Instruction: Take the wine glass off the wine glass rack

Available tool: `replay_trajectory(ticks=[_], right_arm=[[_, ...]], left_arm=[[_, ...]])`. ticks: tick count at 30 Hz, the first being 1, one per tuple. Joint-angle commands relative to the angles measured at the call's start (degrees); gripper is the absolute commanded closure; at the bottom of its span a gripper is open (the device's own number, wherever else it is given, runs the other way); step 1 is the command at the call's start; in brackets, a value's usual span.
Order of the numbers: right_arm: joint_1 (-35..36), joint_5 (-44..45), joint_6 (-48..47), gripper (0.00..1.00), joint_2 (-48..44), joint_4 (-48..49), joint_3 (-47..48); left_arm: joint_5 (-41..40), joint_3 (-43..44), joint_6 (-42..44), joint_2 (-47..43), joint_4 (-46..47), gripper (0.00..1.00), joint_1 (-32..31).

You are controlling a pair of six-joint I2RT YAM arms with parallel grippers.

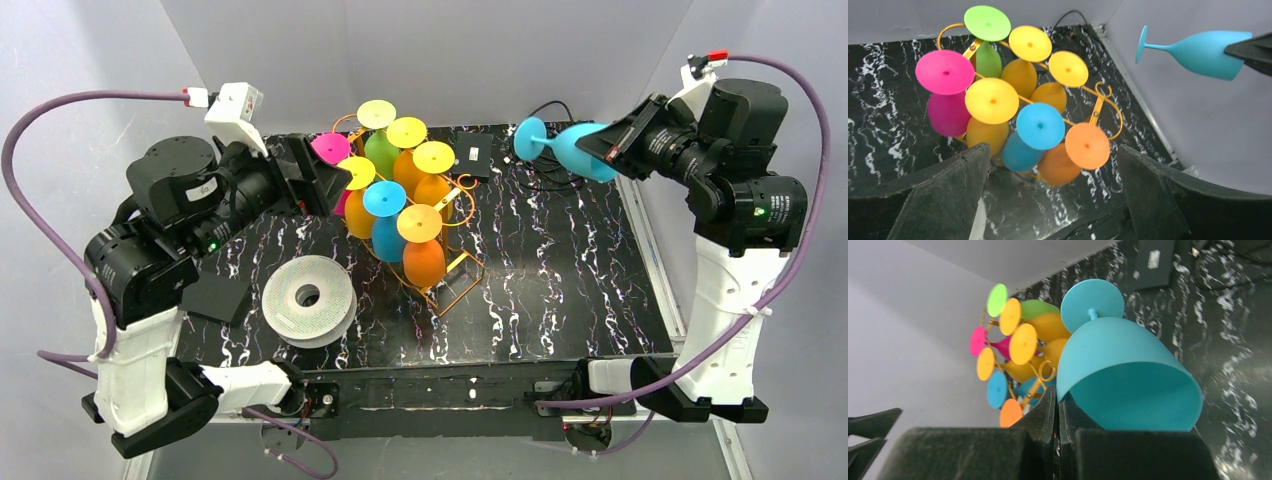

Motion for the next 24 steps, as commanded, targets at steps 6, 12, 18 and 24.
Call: replay_trajectory(ticks=[6,12,18,24], right_arm=[[0.6,11.0,-11.3,0.99,2.9,-17.5,-2.9],[1.7,19.0,-13.6,0.99,5.2,-18.6,-9.2],[3.6,25.7,-13.6,0.99,8.1,-18.5,-12.5],[3.7,27.7,-12.9,0.99,8.5,-13.1,-19.4]], left_arm=[[3.3,-0.7,8.8,-2.6,-9.0,0.02,0.3],[3.7,-4.5,10.8,-4.7,-11.1,0.02,0.3],[4.2,-4.5,12.9,-4.1,-12.8,0.02,0.4],[5.5,-2.4,13.9,-2.2,-14.4,0.02,0.3]])
